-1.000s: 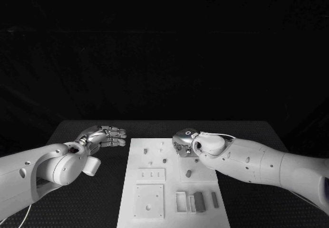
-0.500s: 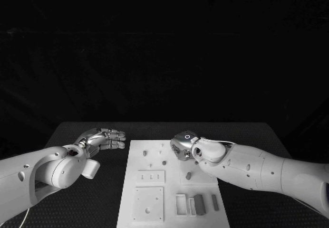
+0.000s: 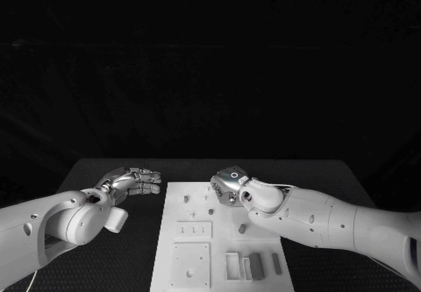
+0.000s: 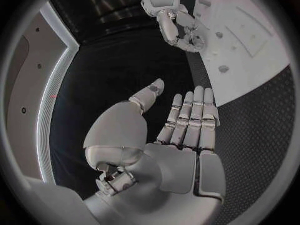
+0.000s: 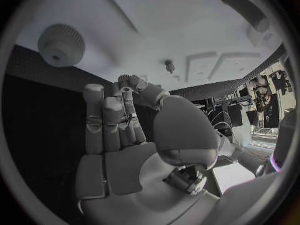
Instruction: Assemble the parts on the task board
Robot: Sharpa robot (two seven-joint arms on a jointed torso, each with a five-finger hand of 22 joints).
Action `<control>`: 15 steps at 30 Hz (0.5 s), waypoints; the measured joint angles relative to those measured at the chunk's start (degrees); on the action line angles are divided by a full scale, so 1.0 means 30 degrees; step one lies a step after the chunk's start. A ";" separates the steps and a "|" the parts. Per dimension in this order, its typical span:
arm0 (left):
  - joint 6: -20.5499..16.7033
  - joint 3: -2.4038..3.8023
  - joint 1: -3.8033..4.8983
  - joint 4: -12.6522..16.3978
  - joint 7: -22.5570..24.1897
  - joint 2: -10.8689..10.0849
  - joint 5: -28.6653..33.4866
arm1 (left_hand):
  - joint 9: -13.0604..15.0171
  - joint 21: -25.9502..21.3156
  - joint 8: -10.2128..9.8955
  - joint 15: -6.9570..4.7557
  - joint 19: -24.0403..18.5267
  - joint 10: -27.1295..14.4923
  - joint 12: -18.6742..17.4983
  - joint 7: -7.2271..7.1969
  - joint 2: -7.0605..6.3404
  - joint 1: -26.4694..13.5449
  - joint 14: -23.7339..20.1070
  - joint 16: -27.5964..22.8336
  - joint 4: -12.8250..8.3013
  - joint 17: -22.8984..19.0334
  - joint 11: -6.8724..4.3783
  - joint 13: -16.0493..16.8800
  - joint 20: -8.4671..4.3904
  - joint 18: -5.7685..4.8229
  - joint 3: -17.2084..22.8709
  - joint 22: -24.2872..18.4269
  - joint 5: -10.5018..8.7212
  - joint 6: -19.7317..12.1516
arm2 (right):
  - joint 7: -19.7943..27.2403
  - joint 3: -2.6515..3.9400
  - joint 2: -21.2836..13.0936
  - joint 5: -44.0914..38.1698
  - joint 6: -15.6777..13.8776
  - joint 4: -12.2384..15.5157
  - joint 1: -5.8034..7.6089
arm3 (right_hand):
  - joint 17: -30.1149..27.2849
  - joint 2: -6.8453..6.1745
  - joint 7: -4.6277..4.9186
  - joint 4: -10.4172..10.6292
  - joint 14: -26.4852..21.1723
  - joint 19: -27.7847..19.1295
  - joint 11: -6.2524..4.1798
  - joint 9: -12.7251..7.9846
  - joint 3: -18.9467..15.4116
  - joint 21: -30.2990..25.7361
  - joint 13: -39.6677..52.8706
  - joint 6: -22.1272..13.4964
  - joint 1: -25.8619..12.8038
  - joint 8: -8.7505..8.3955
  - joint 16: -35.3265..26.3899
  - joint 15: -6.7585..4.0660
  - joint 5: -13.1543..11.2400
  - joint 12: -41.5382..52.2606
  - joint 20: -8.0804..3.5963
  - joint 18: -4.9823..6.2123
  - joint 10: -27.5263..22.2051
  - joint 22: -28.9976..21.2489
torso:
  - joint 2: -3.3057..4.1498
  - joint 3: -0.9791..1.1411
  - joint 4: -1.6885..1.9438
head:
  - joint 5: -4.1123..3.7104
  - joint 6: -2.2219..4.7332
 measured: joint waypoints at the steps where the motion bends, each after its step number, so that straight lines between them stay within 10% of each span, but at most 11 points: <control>1: 0.0001 0.0000 0.0001 -0.0008 0.0000 0.0003 -0.0001 | 0.0000 0.0000 0.0000 0.0000 0.0000 0.0000 0.0000 -0.0001 0.0000 0.0000 0.0000 0.0000 0.0000 0.0000 0.0000 0.0000 0.0000 0.0000 0.0000 0.0000 0.0000 0.0000 | -0.0032 0.0010 0.0093 -0.0023 -0.0066 -0.0094 0.0008 | -0.0001 0.0000 0.0000 0.0000 0.0000 0.0000 0.0001 -0.0001 0.0000 0.0000 0.0000 0.0000 0.0000 0.0000 0.0000 0.0000 -0.0001 0.0000 0.0000 0.0000 0.0001 0.0000 | 0.0005 0.0000 0.0005 | 0.0013 0.0009; 15: 0.0033 0.0007 0.0090 -0.0100 0.0001 0.0219 -0.0013 | 0.0001 0.0000 -0.0098 0.0000 0.0000 0.0000 0.0000 0.0000 0.0000 0.0000 0.0000 0.0000 0.0000 0.0015 -0.0001 -0.0013 0.0000 -0.0003 0.0000 -0.0016 0.0000 -0.0001 | -0.0137 0.0033 0.1428 -0.0009 -0.0659 -0.1702 0.0066 | -0.0017 -0.0125 0.0001 0.0001 -0.0009 0.0068 0.0001 -0.0007 0.0102 0.0000 0.0001 -0.0003 -0.0125 -0.0005 -0.0001 -0.0011 -0.0007 -0.0002 -0.0062 0.0001 0.0008 0.0000 | 0.0055 -0.0009 0.0029 | -0.0005 0.0084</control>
